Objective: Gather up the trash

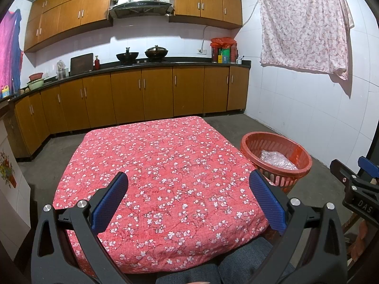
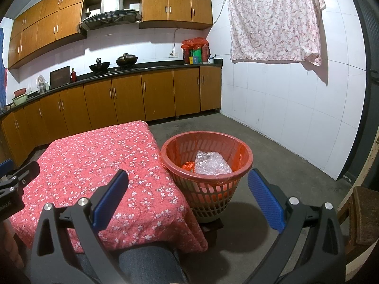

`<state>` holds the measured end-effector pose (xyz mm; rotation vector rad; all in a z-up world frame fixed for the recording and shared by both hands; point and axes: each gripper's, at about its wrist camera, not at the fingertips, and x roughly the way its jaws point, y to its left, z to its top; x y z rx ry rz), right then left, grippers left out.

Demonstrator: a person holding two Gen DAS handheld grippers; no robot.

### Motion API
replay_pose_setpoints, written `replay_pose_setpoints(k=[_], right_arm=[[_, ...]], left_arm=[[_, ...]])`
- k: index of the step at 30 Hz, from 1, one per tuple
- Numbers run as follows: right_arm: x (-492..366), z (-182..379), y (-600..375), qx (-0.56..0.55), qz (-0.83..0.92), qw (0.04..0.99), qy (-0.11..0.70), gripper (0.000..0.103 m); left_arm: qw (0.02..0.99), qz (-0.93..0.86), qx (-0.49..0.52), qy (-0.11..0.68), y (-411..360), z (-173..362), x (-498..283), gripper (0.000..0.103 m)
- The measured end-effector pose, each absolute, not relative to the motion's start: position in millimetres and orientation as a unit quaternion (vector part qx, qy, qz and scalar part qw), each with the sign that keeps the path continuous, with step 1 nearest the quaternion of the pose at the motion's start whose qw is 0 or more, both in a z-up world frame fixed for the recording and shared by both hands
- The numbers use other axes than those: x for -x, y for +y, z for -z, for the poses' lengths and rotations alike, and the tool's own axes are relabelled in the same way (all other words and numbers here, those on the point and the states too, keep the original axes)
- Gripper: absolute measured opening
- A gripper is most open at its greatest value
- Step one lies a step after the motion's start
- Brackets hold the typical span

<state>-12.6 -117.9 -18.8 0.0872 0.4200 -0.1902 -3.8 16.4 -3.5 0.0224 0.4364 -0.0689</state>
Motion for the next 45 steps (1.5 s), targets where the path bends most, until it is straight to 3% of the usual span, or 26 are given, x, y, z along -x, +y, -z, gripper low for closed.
replay_pose_setpoints(k=[45], right_arm=[[12.8,16.8,-119.8,-0.044,0.094,0.972,0.209,0.099]], left_arm=[[0.974,0.038,-0.009,0.222,16.1,6.6,3.4,0.101]])
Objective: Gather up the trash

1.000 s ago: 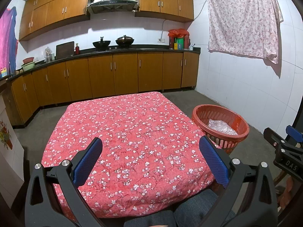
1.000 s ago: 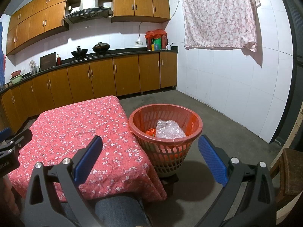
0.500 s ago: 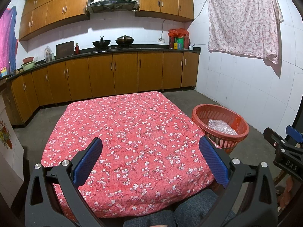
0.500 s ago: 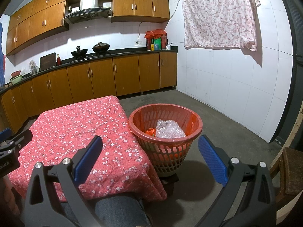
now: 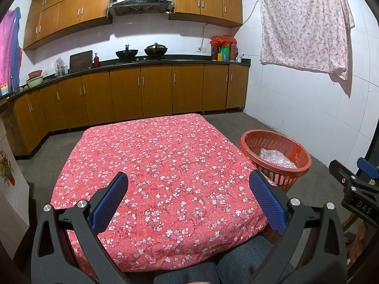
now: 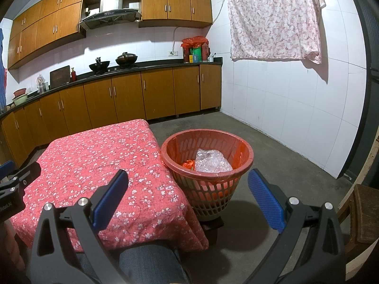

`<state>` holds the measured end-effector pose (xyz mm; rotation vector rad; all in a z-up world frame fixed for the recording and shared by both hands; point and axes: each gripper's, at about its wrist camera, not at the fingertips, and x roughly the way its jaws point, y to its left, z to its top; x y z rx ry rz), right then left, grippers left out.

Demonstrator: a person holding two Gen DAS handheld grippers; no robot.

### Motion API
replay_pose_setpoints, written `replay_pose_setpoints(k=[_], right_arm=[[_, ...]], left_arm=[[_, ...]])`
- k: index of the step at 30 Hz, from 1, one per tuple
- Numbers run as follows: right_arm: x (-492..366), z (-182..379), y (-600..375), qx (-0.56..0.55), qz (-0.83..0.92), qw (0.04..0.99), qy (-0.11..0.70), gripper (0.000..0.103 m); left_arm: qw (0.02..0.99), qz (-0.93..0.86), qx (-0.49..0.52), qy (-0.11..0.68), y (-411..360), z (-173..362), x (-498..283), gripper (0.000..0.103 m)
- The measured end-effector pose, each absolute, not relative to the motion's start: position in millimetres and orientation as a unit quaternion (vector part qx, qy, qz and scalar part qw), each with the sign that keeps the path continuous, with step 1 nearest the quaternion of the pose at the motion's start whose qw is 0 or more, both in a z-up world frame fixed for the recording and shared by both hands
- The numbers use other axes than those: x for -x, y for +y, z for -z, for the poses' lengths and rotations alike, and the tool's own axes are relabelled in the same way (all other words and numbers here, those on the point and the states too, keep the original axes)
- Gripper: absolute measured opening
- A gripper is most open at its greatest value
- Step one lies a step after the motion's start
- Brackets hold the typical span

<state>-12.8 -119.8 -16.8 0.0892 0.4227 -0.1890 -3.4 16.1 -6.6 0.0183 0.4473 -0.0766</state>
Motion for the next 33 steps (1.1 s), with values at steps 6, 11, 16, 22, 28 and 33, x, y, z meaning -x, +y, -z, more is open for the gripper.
replay_pose_setpoints(k=[6,11,16,22,28,33], right_arm=[[12.6,16.4,-119.5,-0.044,0.094,0.972,0.209,0.099],[12.7,16.1,-119.8,-0.045,0.094,0.972,0.209,0.099],[12.3,16.2,-119.6,-0.044,0.094,0.972,0.209,0.099],[12.4,15.9,-119.8,-0.044,0.094,0.972,0.209,0.099],[12.3,15.6,-120.0,-0.044,0.094,0.972,0.209,0.099],[12.4,15.1,-120.5,-0.044,0.094,0.972,0.209,0.099]], left_arm=[[0.974,0.038,-0.009,0.222,17.1,7.0,2.5,0.101],[0.974,0.038,-0.009,0.222,16.1,7.1,3.3,0.101],[0.974,0.038,-0.009,0.222,16.9,6.7,2.8,0.101],[0.974,0.037,-0.007,0.223,15.7,8.5,3.6,0.101],[0.974,0.037,-0.008,0.223,15.7,8.3,3.4,0.101],[0.974,0.035,-0.007,0.225,15.7,8.8,4.7,0.101]])
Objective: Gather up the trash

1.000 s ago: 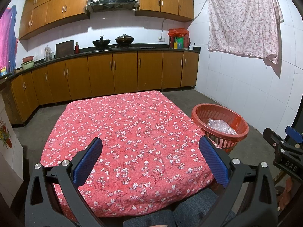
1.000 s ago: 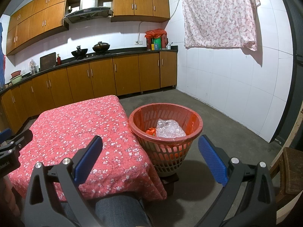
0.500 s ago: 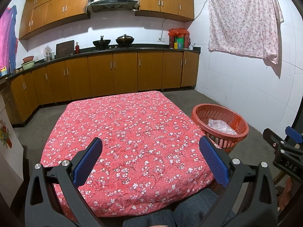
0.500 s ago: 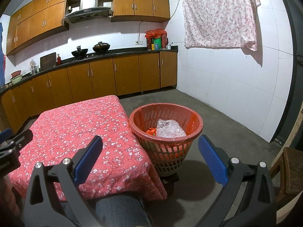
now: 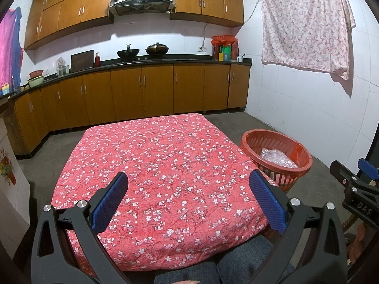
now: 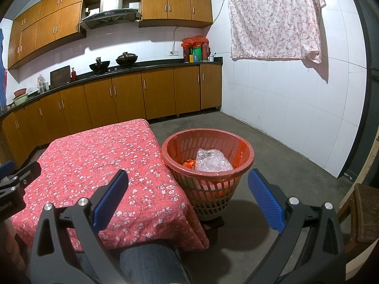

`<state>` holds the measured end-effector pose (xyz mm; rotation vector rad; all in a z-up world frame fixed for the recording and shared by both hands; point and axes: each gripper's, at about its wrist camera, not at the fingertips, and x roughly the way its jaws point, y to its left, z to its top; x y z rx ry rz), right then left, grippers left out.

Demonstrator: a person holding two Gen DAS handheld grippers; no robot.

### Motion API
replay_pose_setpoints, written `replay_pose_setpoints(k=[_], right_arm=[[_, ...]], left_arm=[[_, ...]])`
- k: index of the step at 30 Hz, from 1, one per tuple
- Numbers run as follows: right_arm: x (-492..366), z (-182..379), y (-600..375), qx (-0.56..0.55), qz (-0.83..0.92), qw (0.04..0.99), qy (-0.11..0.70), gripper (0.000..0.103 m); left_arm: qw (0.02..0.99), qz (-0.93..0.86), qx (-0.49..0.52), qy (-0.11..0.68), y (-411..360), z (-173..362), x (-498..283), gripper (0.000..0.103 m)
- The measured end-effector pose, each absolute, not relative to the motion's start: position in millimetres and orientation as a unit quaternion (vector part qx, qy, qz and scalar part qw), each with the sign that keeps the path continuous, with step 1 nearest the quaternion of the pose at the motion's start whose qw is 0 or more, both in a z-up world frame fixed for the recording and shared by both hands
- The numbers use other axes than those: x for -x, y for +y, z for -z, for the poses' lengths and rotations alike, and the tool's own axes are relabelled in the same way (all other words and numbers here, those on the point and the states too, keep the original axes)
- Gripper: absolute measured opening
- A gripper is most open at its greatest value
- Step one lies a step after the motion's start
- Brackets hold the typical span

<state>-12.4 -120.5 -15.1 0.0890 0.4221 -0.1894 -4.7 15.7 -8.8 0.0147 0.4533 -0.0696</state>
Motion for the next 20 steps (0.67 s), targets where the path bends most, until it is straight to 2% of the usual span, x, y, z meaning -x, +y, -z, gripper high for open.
replay_pose_setpoints(k=[20], right_arm=[[12.8,15.4,-119.8,-0.044,0.094,0.972,0.209,0.099]], left_arm=[[0.972,0.035,-0.001,0.232,20.8,5.8,0.0,0.101]])
